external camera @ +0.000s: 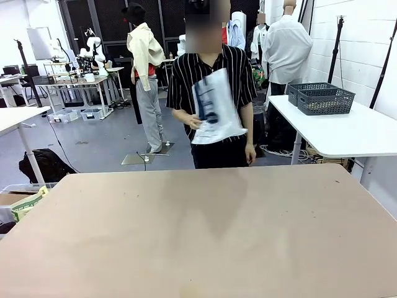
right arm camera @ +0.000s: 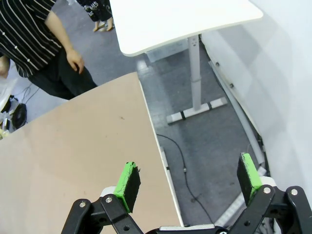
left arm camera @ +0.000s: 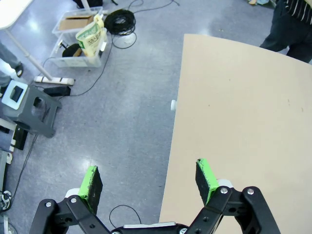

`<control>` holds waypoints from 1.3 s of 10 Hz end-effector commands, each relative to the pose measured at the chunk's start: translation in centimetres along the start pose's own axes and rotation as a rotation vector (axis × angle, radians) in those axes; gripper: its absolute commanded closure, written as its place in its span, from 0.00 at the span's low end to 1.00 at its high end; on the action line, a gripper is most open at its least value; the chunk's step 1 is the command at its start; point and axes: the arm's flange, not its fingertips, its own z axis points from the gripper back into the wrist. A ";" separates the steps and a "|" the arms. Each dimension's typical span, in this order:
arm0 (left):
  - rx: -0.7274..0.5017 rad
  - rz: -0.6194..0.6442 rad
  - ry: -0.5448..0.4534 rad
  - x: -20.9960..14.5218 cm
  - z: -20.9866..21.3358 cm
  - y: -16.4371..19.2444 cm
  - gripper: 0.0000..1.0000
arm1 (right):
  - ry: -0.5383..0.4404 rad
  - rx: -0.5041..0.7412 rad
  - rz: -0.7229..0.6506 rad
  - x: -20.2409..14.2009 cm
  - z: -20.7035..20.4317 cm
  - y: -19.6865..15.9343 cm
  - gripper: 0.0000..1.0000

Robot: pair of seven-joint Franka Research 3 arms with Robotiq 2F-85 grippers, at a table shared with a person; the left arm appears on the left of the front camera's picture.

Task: Transfer purchased items from the store into the shopping bag.
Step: Open the Reusable shopping bag in the center of the table.

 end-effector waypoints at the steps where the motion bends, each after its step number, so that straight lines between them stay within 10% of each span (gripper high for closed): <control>1: 0.009 -0.011 0.001 -0.1 0.1 0.2 0.00 | 0.010 -0.005 0.006 -0.1 0.0 0.0 0.00; 13: 0.009 -0.011 0.001 -0.1 0.1 0.2 0.00 | 0.010 -0.005 0.006 -0.1 0.0 0.0 0.00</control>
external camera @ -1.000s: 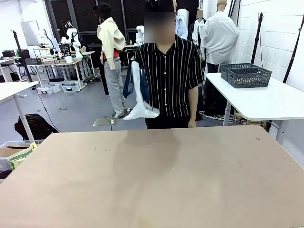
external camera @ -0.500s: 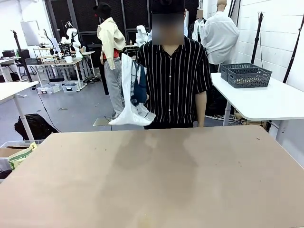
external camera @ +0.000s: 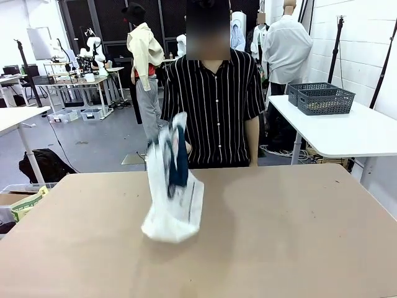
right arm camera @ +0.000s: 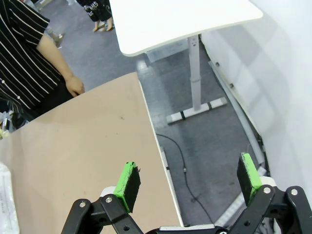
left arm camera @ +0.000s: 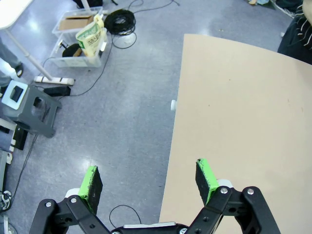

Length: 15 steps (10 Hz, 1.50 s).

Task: Transfer purchased items from the store into the shopping bag.
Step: Open the Reusable shopping bag in the center of the table.

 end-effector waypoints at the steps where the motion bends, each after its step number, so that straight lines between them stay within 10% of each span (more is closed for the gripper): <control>1: 0.009 -0.011 0.001 -0.1 0.1 0.2 0.00 | 0.010 -0.004 0.007 -0.1 0.0 0.0 0.00; 15: 0.009 -0.011 0.001 -0.1 0.1 0.2 0.00 | 0.010 -0.004 0.007 -0.1 0.0 0.0 0.00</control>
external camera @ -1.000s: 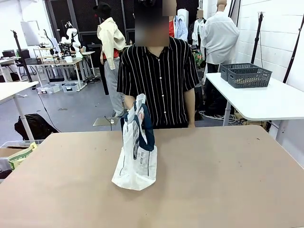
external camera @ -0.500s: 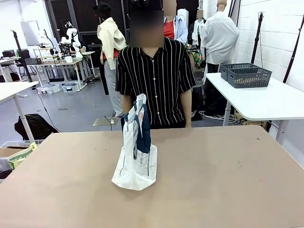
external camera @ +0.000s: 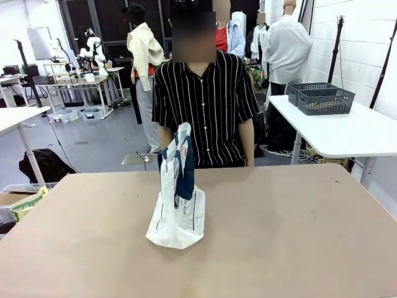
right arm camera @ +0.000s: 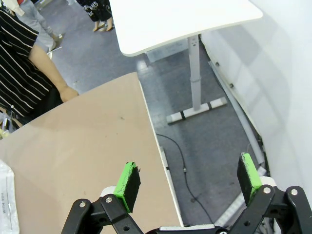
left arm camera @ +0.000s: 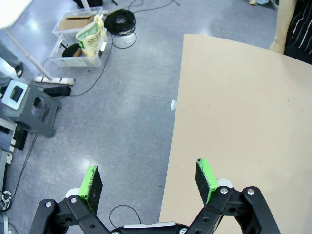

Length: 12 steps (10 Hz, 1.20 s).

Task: Transfer purchased items from the store into the shopping bag.
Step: Open the Reusable shopping bag in the center of the table.

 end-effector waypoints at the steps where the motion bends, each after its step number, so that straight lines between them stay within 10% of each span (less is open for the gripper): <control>1: 0.009 -0.011 0.001 -0.1 0.1 0.2 0.00 | 0.010 -0.004 0.006 -0.1 0.0 0.0 0.00; 10: 0.000 0.000 0.000 0.0 0.0 0.0 0.00 | 0.000 0.000 0.000 0.0 0.0 0.0 0.00; 12: -0.178 -0.166 -0.170 5.8 1.5 -7.5 0.00 | 0.003 0.125 0.129 1.4 2.6 9.4 0.00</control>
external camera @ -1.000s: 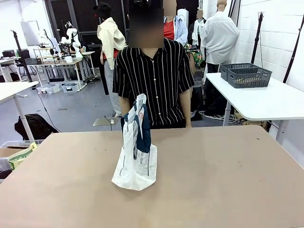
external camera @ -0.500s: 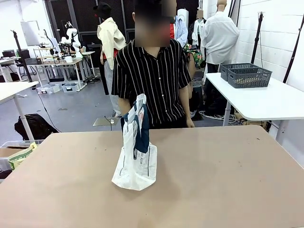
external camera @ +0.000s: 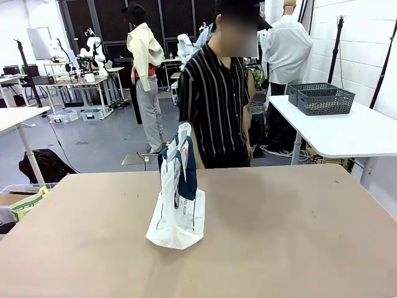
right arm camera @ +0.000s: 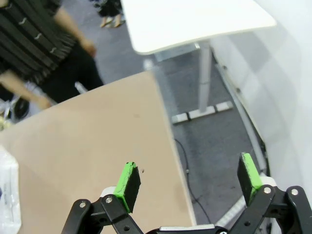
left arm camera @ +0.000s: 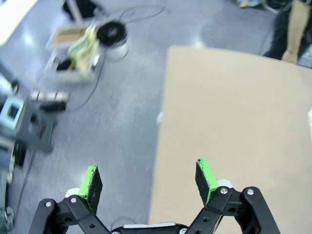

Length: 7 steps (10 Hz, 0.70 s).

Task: Transfer purchased items from the store into the shopping bag.
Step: Open the Reusable shopping bag in the center of the table.

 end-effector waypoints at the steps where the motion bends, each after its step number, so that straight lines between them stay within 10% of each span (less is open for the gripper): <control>1: -0.180 -0.174 -0.098 6.3 -0.1 -7.0 0.00 | 0.024 0.138 0.106 1.3 2.6 9.6 0.00; 4: -0.350 -0.367 -0.038 10.8 -0.8 -18.3 0.00 | 0.184 0.281 0.153 -0.4 5.7 18.1 0.00; 7: -0.322 -0.322 -0.100 9.5 2.2 -20.4 0.00 | 0.117 0.241 0.189 -0.6 5.7 18.9 0.00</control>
